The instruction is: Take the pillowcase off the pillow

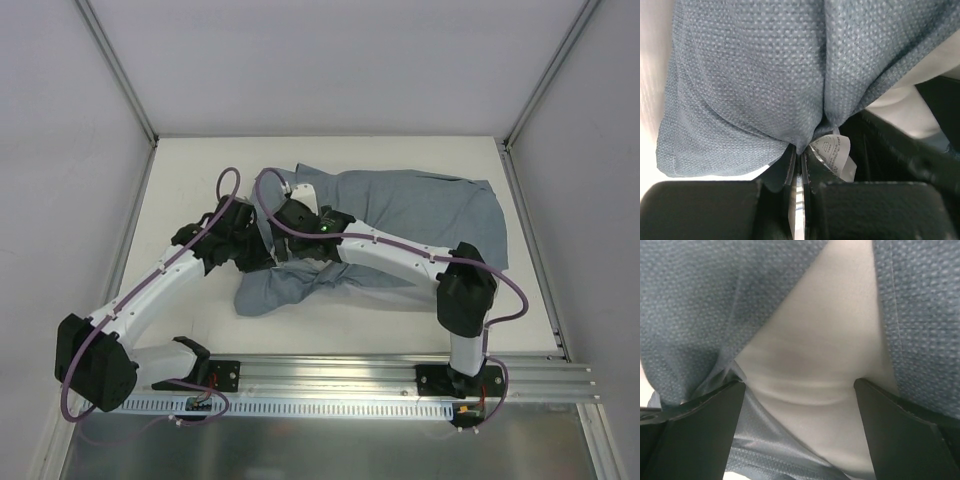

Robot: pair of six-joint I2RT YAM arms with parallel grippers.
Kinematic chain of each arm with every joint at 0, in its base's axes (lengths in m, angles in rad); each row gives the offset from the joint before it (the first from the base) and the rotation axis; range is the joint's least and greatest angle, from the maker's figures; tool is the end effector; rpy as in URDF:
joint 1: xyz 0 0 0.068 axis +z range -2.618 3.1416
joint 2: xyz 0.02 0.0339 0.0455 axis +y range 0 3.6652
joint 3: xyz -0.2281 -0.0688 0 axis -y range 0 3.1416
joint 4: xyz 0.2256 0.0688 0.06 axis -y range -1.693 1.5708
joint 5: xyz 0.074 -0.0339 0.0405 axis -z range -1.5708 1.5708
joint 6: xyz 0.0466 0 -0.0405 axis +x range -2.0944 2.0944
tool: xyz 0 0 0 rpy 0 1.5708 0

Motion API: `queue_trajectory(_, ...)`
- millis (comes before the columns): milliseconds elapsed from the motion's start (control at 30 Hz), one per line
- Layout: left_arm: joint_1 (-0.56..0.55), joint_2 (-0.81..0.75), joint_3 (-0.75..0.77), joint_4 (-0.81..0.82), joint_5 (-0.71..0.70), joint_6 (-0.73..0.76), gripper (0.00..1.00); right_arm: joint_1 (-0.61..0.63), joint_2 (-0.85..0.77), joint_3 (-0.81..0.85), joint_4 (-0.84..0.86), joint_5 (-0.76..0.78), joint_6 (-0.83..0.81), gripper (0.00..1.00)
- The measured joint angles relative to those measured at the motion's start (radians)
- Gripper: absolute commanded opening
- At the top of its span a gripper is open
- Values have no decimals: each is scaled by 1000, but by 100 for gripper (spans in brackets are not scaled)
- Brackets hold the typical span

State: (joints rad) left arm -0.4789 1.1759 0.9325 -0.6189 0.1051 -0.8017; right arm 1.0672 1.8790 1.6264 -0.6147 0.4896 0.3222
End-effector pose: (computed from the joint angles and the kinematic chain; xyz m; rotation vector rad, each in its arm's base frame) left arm 0.2143 -0.1168 0.2365 -0.3611 2.5271 -0.6716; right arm 0.2108 0.3372 0.2448 -0.6411 2.2204 0.0990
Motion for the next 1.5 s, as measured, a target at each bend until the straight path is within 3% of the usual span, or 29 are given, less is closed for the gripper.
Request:
queue_trajectory(100, 3, -4, -14, 18, -1, -2, 0, -23, 12, 0, 2, -25, 39, 78)
queue_trajectory(200, 11, -26, -29, 35, -1, -3, 0, -53, -6, -26, 28, -61, 61, 77)
queue_trajectory(267, 16, -44, -37, 37, 0, -3, 0, -74, -28, -55, 52, -88, 72, 82)
queue_trajectory(300, 19, -51, -40, 40, 1, -3, 0, -82, -39, -65, 61, -97, 79, 93)
queue_trajectory(367, 24, -59, -46, 47, 8, -3, 0, -93, -54, -74, 68, -103, 87, 100)
queue_trajectory(633, 29, -60, -47, 50, 18, -3, 0, -92, -34, -69, 70, -105, 85, 98)
queue_trajectory(700, 29, -62, -47, 45, 17, -3, 0, -89, -3, -46, 64, -104, 76, 50)
queue_trajectory(733, 30, -64, -47, 43, 17, -3, 0, -88, 10, -37, 63, -105, 78, 21)
queue_trajectory(767, 36, -68, -47, 37, 17, -2, 0, -88, 24, -28, 62, -98, 69, 1)
queue_trajectory(1000, 76, -123, -43, 20, 43, -3, 0, -172, -37, -41, 61, -151, 69, 1)
queue_trajectory(1300, 79, -74, 63, 130, 135, -2, 0, -390, -407, -102, 18, -265, 61, 1)
queue_trajectory(1500, 95, -35, -57, 76, 139, 35, 0, -559, -578, -149, -2, -213, 54, 1)
